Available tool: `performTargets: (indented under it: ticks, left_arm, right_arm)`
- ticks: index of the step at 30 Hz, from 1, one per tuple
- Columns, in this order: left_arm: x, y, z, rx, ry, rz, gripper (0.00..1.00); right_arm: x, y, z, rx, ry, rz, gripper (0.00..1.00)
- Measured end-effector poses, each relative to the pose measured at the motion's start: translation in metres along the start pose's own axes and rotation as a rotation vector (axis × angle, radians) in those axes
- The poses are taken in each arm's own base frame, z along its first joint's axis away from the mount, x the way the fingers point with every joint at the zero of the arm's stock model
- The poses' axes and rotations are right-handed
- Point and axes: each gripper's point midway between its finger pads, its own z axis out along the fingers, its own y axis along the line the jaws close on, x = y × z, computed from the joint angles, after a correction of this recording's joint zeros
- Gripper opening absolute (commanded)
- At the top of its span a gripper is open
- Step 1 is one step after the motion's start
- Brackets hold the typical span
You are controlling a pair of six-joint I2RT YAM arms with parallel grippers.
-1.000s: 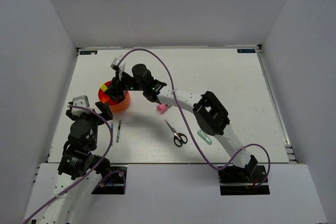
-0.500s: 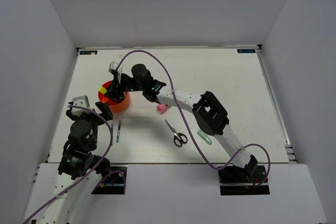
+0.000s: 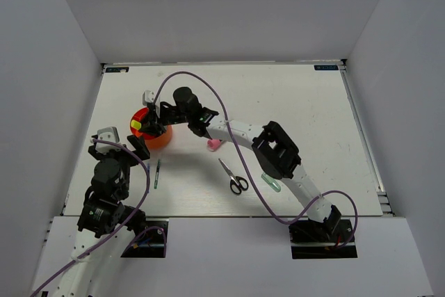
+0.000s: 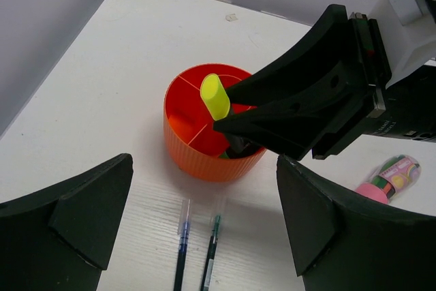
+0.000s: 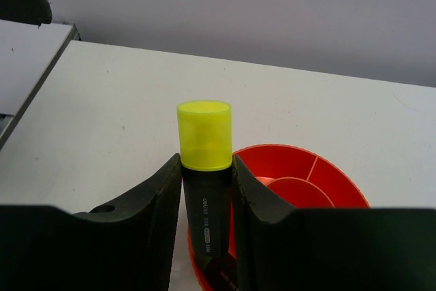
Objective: Sort the stationery into containers
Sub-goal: Place the pen in the storage box.
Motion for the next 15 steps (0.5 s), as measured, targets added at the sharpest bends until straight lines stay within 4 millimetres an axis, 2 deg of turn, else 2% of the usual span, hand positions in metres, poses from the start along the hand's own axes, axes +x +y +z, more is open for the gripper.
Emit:
performTargets:
  ticks: [15]
  left_arm:
    - [0.0004,0.0001,0.0001,0.000,0.001,0.001,0.96]
  right_arm:
    - [0.0027,0.0024,0.0011,-0.039,-0.004,-0.100,0.00]
